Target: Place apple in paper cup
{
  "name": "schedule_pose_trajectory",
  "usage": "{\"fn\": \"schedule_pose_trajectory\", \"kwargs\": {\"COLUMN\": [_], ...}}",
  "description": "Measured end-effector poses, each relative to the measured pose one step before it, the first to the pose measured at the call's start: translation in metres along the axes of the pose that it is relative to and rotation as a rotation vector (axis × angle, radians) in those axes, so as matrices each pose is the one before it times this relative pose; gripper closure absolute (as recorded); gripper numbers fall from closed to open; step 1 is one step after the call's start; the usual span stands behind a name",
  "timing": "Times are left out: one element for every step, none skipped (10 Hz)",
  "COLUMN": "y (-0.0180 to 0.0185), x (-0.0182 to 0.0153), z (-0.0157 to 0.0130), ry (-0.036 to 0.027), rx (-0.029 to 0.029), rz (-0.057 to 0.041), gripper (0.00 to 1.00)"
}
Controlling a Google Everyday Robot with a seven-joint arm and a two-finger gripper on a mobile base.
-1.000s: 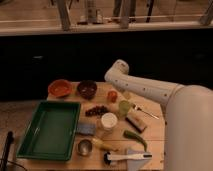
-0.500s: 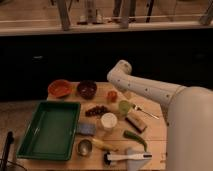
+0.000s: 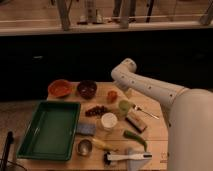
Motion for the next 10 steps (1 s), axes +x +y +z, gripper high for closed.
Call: {"fn": "schedule_pose_trajectory", "kwargs": {"y": [-0.00110, -0.00115, -0.00231, -0.00496, -0.00269, -0.00108, -0.00018, -0.00172, -0.00193, -0.00221], "x": [0.00144, 0.00050, -0.00110, -0.00251, -0.00197, -0.00126, -0.00056, -0.00148, -0.00237, -0.00291], "z": [0.00266, 0.00229, 0.00306, 0.00377, 0.00336, 0.00427, 0.00271, 0.00295, 0.00209, 0.00247], "ry": [-0.01971, -0.01652, -0.01949, -0.02352, -0.01971, -0.02219, -0.01471, -0.01771, -0.01259, -0.01199], "rx": [0.00263, -0.00166, -0.00035, 0.00091, -0.00163, -0.00185, -0.00176, 0.00225, 0.00174, 0.00191], "rz": [-0.03835, -0.03165, -0.03682, -0.05627, -0.02109, -0.02542, -0.02035, -0.02686, -0.01984, -0.01862], "gripper": [0.20, 0.20, 0.20, 0.20, 0.20, 0.20, 0.20, 0.20, 0.20, 0.20]}}
